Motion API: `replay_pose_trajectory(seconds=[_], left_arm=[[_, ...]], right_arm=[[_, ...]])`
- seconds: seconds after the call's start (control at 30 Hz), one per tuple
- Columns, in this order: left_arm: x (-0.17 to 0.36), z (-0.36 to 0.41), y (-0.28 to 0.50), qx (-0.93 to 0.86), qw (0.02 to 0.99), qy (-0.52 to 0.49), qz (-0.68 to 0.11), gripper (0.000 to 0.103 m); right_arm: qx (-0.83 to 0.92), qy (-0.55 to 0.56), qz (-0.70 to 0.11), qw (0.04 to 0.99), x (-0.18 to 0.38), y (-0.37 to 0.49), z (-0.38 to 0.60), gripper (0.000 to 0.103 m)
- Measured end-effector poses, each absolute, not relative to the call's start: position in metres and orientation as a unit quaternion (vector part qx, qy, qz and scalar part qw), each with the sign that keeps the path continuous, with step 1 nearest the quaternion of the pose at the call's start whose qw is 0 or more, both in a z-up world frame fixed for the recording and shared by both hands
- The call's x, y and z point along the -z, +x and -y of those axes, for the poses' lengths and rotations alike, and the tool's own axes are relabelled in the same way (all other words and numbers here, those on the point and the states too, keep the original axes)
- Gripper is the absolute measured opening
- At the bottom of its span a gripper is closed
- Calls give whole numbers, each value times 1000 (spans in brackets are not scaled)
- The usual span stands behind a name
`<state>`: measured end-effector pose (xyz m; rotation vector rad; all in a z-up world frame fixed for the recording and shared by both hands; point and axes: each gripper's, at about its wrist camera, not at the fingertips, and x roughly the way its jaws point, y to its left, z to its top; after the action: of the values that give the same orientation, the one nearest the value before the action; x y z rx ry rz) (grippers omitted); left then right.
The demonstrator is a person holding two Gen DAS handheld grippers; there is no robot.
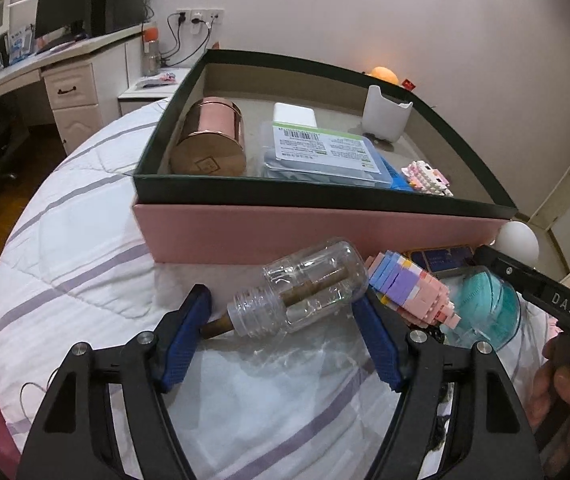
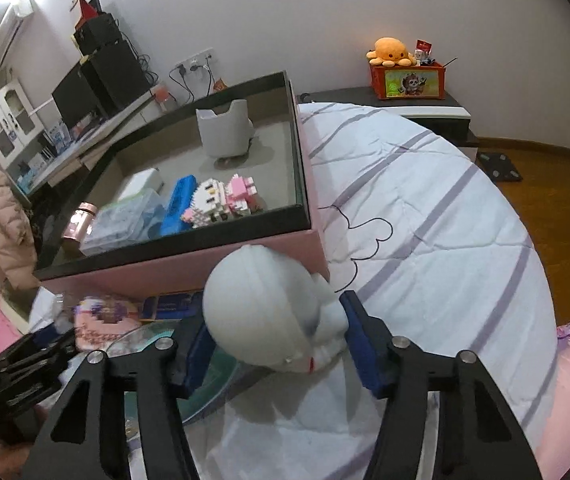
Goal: Organize rigid objects
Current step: 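Grasp the clear glass bottle with the left tool while the right tool grasps the white figure head, then carry the bottle and figure head into the tray and open both tools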
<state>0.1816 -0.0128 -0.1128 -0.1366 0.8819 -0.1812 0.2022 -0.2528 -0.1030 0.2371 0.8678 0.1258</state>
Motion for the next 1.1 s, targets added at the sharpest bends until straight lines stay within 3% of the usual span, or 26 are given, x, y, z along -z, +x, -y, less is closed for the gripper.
replay_pose_trajectory(seconds=[0.53, 1.1], left_arm=[[101, -2, 156, 86, 905, -70, -412, 74], [41, -4, 138, 95, 930, -53, -351, 74]], right_arm=[[-71, 118, -378, 915, 73, 157, 256, 58], [-125, 98, -323, 933, 11, 138, 229, 58]])
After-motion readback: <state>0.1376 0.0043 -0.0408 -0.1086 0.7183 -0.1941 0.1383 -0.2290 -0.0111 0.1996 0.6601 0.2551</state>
